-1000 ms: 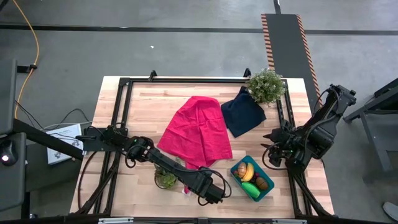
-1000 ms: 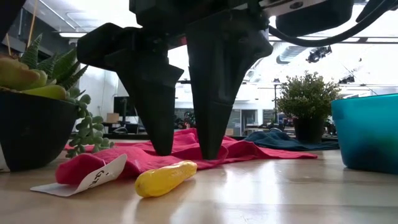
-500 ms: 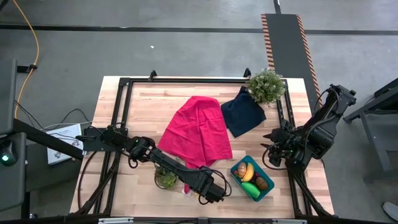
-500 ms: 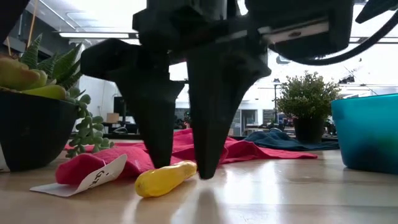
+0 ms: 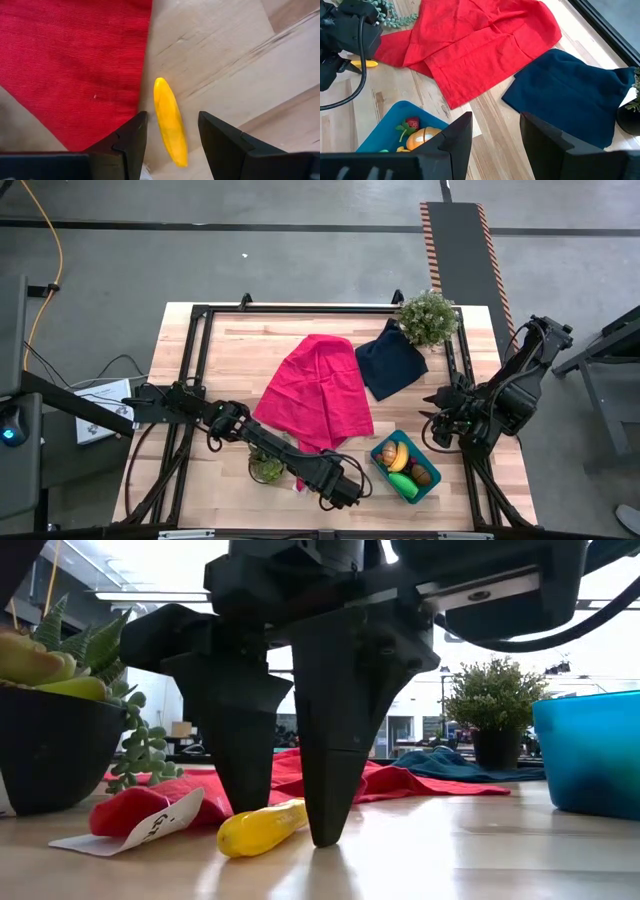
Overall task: Pick and placing Produce into tupperware
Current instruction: Put the yellow corn into the blue bin
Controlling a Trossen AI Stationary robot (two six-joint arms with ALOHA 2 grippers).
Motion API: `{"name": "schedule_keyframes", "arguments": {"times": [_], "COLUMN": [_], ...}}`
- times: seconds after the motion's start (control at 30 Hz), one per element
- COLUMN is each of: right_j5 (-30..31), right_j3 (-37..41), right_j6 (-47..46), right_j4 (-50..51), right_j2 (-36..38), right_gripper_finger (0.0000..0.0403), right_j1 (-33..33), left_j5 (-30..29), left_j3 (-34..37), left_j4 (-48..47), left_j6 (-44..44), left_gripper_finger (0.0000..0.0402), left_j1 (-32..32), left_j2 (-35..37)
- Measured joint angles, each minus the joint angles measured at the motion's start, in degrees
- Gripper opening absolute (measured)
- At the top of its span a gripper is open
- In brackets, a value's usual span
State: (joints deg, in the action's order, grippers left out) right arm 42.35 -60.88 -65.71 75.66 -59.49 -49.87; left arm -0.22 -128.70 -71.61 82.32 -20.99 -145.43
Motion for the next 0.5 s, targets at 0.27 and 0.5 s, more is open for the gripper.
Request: {"name": "schedule_keyframes", "arguments": {"times": [0.27,0.5], "right_j5": [0.0,0.3], "right_j3": [0.0,0.0], "right_j6": [0.0,0.0], "right_j4": [0.0,0.0], "right_j2": [0.0,0.0], "right_gripper_finger": [0.0156,0.0156], "right_j1": [0.0,0.0], "left_j5": [0.6,0.7], "left_j3": [0.0,0.0], "left_j4": [0.1,0.2], "left_j6": [0.0,0.0], "left_gripper_finger": [0.0165,0.0165], "left_j1": [0.0,0.0], "left_j2": [0.0,0.0]}}
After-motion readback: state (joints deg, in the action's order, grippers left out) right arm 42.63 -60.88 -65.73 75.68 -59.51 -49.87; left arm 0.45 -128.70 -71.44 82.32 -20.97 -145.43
